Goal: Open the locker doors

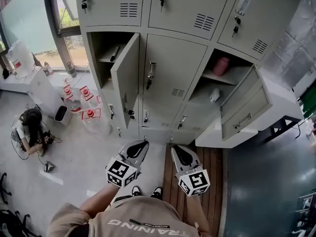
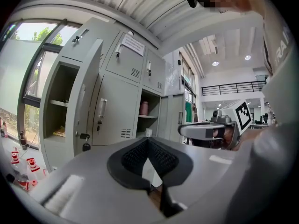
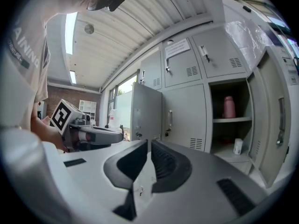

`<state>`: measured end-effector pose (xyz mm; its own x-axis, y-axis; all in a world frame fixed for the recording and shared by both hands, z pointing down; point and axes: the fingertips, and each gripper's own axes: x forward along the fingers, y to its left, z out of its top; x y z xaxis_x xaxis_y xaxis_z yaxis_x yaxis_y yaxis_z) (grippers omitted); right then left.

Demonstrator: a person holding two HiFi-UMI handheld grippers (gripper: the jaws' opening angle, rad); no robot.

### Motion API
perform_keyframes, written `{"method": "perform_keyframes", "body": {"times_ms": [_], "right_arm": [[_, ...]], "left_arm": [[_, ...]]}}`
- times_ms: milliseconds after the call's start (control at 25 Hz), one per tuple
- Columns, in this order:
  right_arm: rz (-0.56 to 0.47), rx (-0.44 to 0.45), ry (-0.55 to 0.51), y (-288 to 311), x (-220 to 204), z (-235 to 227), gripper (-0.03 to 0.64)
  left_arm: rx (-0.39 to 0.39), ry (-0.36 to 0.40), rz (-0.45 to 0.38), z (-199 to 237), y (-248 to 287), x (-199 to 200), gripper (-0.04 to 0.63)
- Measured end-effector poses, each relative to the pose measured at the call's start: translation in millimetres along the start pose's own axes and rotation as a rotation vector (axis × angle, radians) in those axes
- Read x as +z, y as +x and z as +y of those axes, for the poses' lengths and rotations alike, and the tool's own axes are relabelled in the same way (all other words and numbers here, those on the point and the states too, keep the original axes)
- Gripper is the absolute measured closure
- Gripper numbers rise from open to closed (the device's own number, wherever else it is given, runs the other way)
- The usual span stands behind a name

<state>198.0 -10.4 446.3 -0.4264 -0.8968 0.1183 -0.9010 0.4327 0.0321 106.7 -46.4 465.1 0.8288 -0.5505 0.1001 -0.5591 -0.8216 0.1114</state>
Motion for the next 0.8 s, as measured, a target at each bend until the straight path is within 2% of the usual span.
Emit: {"method": "perform_keyframes", "body": {"times_ms": [320,800], "right_arm": [[-0.063,-0.014,-0.020,-11.9,18.2,-22.6,0.591],[-0.050,0.016,-0.057,-16.7,24.8,-15.9,0.591]], "left_arm": [[0.010,0.036,-0.016,-7.7,11.4,17.3,0.589],[0.008,0.050,-0.042,-14.8,10.1,29.1,0.589]]}}
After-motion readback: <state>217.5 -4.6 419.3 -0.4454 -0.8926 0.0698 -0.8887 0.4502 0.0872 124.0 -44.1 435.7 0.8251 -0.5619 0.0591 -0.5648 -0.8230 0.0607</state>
